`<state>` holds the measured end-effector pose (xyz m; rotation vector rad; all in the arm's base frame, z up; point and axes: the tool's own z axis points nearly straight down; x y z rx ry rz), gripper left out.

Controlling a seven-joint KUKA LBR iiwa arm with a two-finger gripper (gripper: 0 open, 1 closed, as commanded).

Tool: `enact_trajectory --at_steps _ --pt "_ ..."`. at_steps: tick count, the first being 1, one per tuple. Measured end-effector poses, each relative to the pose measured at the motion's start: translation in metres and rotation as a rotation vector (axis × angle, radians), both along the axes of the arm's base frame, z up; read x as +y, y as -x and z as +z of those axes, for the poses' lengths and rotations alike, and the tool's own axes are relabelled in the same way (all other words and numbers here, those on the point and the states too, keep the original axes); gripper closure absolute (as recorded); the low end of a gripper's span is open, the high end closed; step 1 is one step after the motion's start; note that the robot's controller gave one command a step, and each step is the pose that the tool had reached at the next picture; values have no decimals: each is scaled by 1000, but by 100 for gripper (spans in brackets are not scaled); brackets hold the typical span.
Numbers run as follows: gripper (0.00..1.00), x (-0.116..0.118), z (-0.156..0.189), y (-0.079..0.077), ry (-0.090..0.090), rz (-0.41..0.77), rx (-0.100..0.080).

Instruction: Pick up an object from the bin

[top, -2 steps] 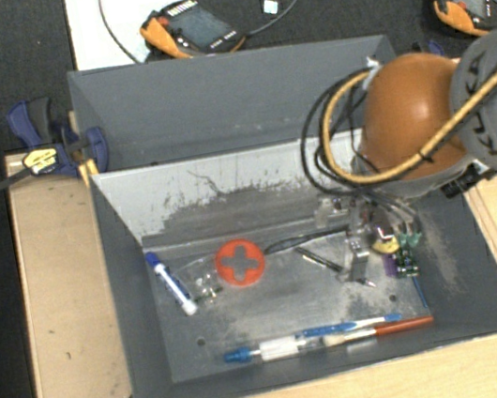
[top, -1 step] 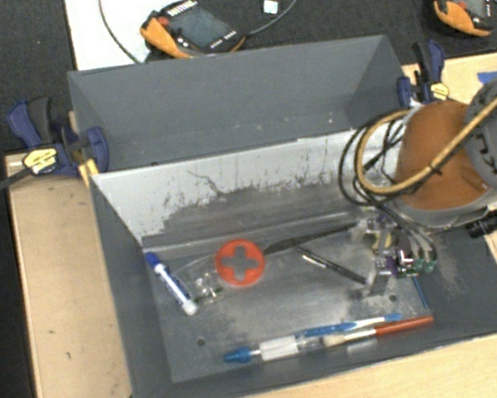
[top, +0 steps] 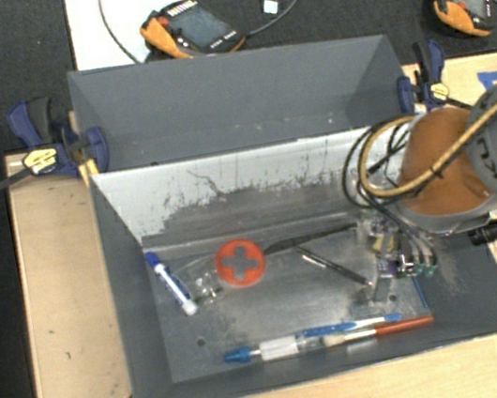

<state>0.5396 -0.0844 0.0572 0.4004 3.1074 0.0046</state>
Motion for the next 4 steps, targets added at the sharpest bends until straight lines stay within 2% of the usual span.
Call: enact_trajectory --at_steps 1,2,3,4 --pt "0 31 44 6 0 7 -1" --pt "0 32 13 9 -1 -181 4" --pt "100 17 13 -12 1 -40 -3" --pt "100 17 13 -12 1 -40 -3"
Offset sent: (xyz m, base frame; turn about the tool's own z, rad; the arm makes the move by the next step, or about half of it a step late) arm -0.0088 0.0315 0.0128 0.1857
